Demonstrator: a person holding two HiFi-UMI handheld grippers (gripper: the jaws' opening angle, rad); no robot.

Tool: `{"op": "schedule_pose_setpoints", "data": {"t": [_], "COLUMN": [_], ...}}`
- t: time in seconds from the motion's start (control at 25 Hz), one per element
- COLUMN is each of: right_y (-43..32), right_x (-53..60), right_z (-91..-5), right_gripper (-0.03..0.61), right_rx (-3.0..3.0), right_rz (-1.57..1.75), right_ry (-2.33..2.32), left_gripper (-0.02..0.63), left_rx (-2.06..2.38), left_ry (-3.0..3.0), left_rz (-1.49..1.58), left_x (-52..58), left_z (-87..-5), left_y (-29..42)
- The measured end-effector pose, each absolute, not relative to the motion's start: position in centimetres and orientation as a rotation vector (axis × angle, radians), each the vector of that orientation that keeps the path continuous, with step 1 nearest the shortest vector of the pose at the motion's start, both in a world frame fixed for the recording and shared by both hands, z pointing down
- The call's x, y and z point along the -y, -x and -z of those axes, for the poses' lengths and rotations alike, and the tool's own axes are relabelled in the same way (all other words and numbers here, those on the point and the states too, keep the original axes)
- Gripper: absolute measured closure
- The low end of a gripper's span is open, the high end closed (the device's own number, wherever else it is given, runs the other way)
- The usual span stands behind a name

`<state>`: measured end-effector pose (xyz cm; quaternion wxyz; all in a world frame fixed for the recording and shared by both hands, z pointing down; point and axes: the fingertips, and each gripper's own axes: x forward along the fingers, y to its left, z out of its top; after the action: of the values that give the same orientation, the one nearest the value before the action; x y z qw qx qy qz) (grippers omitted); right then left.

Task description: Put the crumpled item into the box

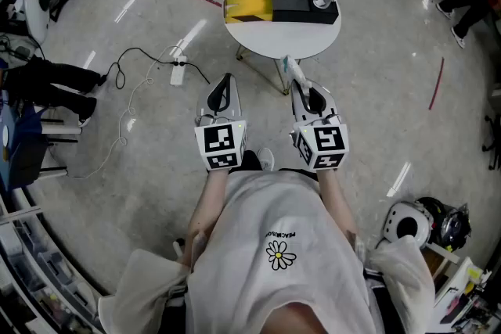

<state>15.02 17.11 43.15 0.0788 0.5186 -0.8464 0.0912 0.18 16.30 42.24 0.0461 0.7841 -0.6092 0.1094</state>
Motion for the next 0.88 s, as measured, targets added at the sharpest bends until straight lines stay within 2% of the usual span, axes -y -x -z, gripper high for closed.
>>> {"op": "schedule_pose_setpoints", "data": {"t": [0.4, 0.88], "right_y": [-14.1, -13.2], "right_x": [-18.0, -18.3], "right_z": [-42.6, -42.6], "right_gripper": [0.538, 0.537], "right_rx": [2.562, 2.587], "right_rz": [-0.249, -0.289], "right_ry": [-1.521, -1.523], "left_gripper": [0.617, 0.615], "left_rx": [1.857, 1.873], "left_ry": [-2.306, -2.316], "left_rz": [-0.443, -0.333], "left_x": [-16.8, -17.9], "left_z": [-43.4, -42.4], "left_y": [0.7, 2.2]}}
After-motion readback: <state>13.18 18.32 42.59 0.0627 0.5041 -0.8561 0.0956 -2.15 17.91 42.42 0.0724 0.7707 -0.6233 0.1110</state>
